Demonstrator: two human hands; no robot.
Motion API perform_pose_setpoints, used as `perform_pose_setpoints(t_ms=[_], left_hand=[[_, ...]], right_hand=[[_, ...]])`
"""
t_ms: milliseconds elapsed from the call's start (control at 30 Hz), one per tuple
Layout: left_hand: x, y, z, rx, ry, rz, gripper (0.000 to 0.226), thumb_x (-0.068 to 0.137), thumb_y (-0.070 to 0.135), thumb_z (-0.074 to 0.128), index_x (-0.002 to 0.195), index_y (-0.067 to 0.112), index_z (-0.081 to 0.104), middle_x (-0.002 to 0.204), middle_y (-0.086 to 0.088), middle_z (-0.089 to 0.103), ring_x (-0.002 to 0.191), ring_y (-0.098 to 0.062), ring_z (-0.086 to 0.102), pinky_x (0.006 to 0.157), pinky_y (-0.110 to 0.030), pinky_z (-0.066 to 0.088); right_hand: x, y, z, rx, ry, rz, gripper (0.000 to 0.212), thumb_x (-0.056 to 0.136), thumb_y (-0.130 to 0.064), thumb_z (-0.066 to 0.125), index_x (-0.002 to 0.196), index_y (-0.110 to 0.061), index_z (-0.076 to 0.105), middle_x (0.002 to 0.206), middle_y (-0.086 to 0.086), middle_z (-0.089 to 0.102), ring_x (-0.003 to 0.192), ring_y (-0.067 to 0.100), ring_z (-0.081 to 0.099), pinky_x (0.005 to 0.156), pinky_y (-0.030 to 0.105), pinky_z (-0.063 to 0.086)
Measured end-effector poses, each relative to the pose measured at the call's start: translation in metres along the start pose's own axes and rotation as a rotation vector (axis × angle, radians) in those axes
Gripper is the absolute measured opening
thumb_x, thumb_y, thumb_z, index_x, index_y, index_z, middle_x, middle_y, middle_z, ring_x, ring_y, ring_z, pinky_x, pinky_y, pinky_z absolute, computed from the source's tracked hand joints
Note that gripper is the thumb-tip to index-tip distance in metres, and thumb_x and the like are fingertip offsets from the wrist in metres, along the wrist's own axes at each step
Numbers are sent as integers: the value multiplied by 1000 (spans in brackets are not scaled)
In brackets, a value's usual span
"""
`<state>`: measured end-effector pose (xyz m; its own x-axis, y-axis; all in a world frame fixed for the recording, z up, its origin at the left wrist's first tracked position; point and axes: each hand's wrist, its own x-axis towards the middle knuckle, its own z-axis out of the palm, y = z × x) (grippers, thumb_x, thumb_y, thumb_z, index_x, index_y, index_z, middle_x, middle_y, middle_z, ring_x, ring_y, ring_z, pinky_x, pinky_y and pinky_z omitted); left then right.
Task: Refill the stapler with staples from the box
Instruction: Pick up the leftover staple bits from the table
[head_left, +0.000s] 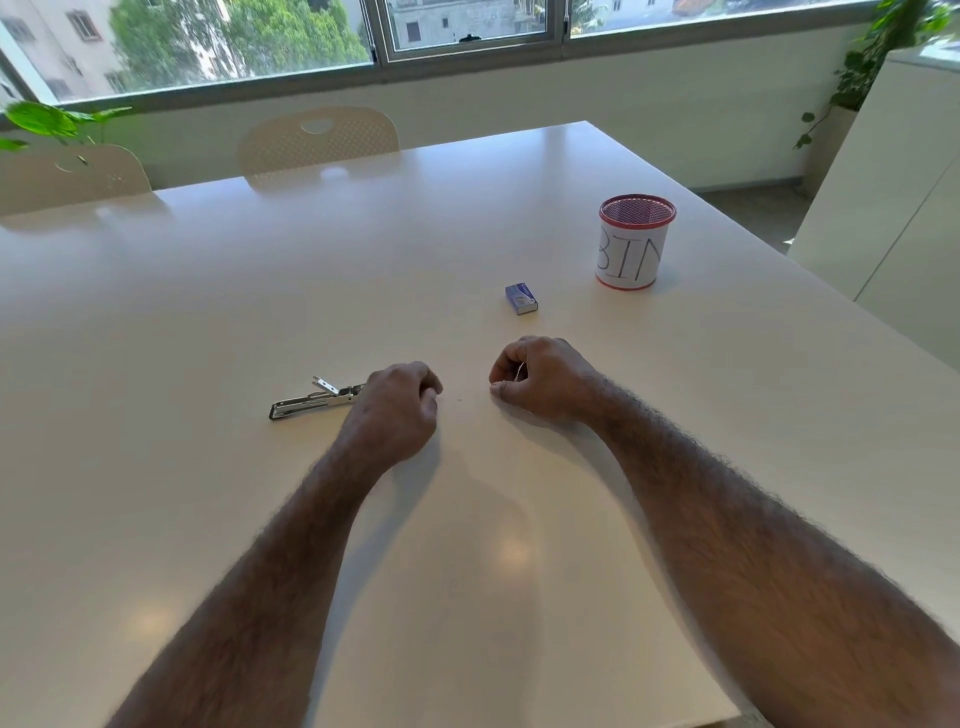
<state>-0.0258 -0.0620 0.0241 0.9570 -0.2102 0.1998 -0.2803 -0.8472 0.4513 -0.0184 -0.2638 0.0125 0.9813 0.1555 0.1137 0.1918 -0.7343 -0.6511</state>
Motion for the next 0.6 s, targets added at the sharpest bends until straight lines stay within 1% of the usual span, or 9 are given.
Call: perform_pose_setpoints(t_ms=[100, 167, 233, 300, 333, 400, 500, 567, 600], left_hand=[[-8, -3, 1, -159, -35, -18, 14, 84, 21, 65, 98, 21, 70, 85, 6, 71, 73, -12, 60, 71, -24, 47], [-11, -2, 0, -492, -126, -110, 20, 86, 21, 68, 106, 19, 68, 83, 3, 70, 68, -15, 62, 62, -27, 50], [-12, 0, -1, -851, -189, -227, 20, 91, 15, 62, 110, 10, 67, 83, -5, 69, 68, -17, 62, 56, -26, 49], [-12, 1, -4, -1024, -191, -289, 17, 94, 12, 58, 105, 4, 69, 81, -8, 69, 66, -14, 63, 56, -21, 50], [-11, 0, -4, -1075, -180, -310, 17, 93, 11, 59, 103, 2, 69, 80, -9, 69, 66, -14, 64, 58, -20, 51], [-11, -2, -6, -1141, -152, -356, 17, 90, 9, 63, 101, -1, 69, 81, -12, 71, 69, -15, 66, 64, -19, 54], [-10, -5, -5, -1162, -75, -408, 9, 86, 2, 66, 92, -2, 69, 81, -16, 71, 71, -17, 70, 68, -20, 56], [-9, -8, -3, -1060, -15, -409, 3, 84, 0, 68, 85, 2, 70, 80, -14, 71, 70, -17, 70, 68, -19, 57], [-9, -10, -1, -934, 18, -383, 5, 83, 1, 69, 83, 6, 71, 79, -11, 71, 69, -15, 68, 67, -19, 57]], right_hand=[[-2, -9, 2, 35, 9, -37, 7, 80, -27, 74, 77, -28, 69, 84, -12, 64, 69, -1, 54, 58, 13, 37], [-3, -18, 7, 91, 16, -79, 6, 79, -28, 76, 78, -26, 71, 84, -10, 66, 64, -3, 54, 57, 11, 38], [-5, -27, 16, 118, 46, -128, 8, 79, -28, 77, 79, -22, 72, 84, -10, 64, 60, -2, 52, 55, 7, 37], [-6, -34, 24, 137, 83, -162, 10, 79, -23, 78, 81, -16, 72, 84, -8, 61, 60, 0, 51, 55, 8, 37], [-6, -36, 25, 142, 91, -172, 11, 80, -21, 78, 84, -12, 73, 85, -7, 62, 61, 2, 53, 56, 10, 39], [-6, -39, 25, 144, 81, -188, 13, 80, -22, 78, 89, -13, 75, 89, -5, 64, 66, 5, 57, 59, 12, 44], [-4, -36, 20, 167, 80, -152, 12, 80, -26, 79, 89, -20, 75, 90, -6, 67, 69, 4, 60, 59, 7, 43], [-2, -30, 18, 113, 114, -96, 8, 82, -25, 75, 88, -19, 75, 89, -6, 67, 70, 2, 60, 62, 8, 41], [-2, -26, 17, 62, 128, -73, 7, 84, -22, 73, 89, -18, 75, 89, -5, 67, 70, 3, 59, 65, 11, 41]])
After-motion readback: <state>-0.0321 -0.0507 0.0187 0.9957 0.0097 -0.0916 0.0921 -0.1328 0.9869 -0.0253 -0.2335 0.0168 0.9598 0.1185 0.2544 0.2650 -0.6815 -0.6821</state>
